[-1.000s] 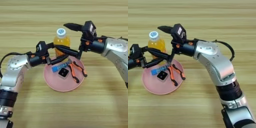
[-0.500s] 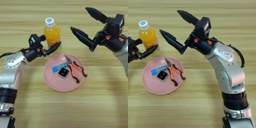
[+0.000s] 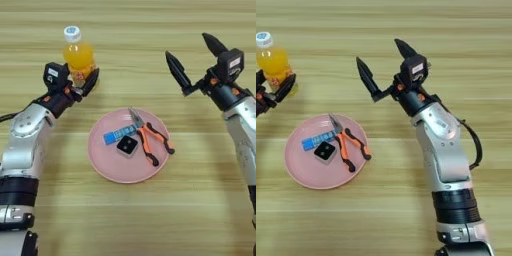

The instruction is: Move the objects on the table

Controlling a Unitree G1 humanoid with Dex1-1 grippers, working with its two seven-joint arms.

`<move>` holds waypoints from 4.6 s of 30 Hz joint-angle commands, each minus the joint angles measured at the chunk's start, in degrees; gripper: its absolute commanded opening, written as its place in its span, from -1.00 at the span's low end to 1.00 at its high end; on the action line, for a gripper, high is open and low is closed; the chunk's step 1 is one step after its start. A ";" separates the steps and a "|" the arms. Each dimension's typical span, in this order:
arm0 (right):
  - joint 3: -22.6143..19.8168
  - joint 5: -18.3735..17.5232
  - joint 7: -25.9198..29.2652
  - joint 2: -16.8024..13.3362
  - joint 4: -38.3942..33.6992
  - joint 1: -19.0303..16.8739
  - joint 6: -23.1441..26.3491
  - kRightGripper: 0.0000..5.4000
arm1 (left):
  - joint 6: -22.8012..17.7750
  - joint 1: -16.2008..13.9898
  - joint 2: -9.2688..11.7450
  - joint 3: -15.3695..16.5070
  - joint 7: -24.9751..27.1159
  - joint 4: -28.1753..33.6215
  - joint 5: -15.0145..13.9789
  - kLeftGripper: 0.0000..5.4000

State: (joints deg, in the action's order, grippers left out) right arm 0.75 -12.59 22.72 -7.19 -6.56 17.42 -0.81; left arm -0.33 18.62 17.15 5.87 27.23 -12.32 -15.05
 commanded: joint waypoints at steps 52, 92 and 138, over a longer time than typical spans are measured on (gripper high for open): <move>-5.78 2.88 -11.67 0.89 4.31 -3.11 -12.68 1.00 | 3.80 -3.52 -7.29 -2.66 -8.24 -9.29 8.16 0.25; -6.44 1.10 -11.64 -0.11 0.95 -2.22 -11.91 1.00 | 5.57 -2.35 -7.84 -3.48 -13.50 -17.96 11.30 0.25; -7.75 2.35 -11.99 -0.67 3.51 -0.38 -14.64 1.00 | 20.77 -4.84 -9.34 -0.80 -15.22 -7.63 10.02 0.99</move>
State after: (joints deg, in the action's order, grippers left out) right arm -6.70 -10.54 10.65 -7.44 -3.53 16.18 -14.79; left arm 19.16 14.00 7.74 4.35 12.65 -21.20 -4.90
